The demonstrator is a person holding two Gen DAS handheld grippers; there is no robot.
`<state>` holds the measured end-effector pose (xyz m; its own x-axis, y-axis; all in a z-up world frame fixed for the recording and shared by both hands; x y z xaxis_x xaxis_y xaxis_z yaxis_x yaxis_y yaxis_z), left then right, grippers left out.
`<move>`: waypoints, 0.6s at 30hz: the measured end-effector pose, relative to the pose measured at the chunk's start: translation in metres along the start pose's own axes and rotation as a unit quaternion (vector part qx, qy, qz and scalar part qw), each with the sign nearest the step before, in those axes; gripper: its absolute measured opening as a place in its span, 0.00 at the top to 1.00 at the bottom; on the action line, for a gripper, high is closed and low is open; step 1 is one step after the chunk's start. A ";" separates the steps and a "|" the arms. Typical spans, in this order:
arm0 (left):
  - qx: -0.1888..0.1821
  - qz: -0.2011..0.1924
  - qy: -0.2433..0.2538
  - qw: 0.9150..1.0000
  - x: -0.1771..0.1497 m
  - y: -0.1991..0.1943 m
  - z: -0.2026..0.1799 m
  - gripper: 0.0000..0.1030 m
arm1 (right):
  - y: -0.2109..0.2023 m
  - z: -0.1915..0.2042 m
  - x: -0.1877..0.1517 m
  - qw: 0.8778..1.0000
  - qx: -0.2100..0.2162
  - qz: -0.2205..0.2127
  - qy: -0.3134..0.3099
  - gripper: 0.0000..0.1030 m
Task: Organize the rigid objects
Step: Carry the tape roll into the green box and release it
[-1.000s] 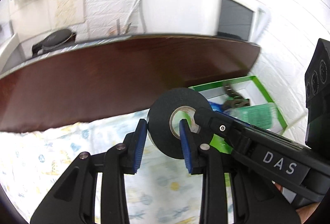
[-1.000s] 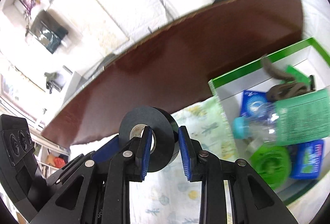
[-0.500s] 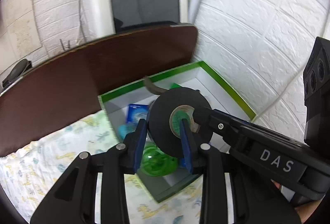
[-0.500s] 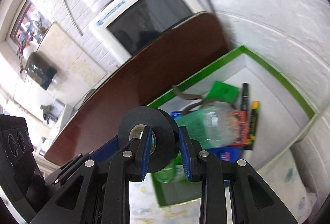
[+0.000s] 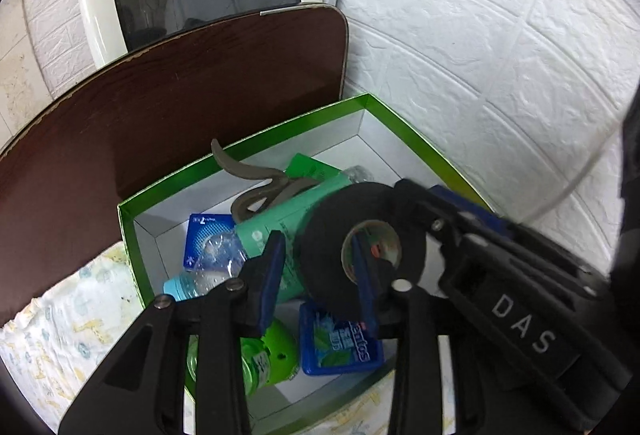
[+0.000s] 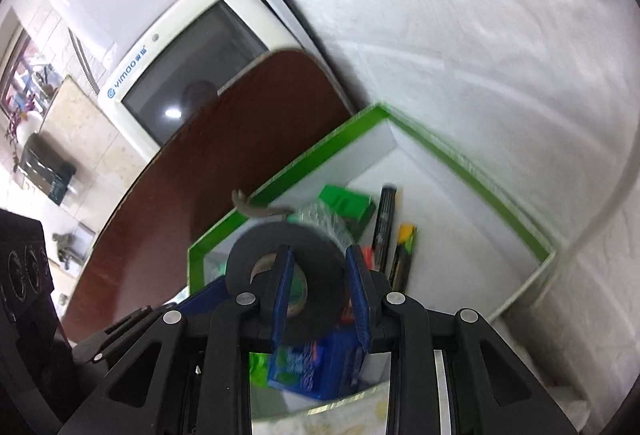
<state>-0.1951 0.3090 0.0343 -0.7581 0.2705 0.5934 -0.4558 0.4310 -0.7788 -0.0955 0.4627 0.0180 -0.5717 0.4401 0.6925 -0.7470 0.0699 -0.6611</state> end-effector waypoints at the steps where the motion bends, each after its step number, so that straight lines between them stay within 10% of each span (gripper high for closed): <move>1: 0.000 -0.003 0.001 1.000 0.001 -0.001 -0.001 0.67 | -0.001 0.001 0.003 1.000 -0.016 -0.006 -0.009 0.71; 18: -0.002 -0.028 0.000 1.000 -0.023 -0.041 -0.008 0.53 | -0.048 0.009 -0.005 0.998 -0.030 -0.033 -0.036 0.71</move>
<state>-0.1556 0.2918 0.0542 -0.7315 0.2469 0.6355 -0.4946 0.4494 -0.7439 -0.0600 0.4494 0.0489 -0.5470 0.3667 0.7526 -0.7633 0.1508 -0.6282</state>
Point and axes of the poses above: each gripper's, at about its wrist camera, not at the fingertips, and y roughly the way its jaws point, z to its left, x to its top, the point moved 1 cm from there along y, roughly the way its jaws point, and after that the axes turned 11 degrees about -y, right-handed, at the moved point
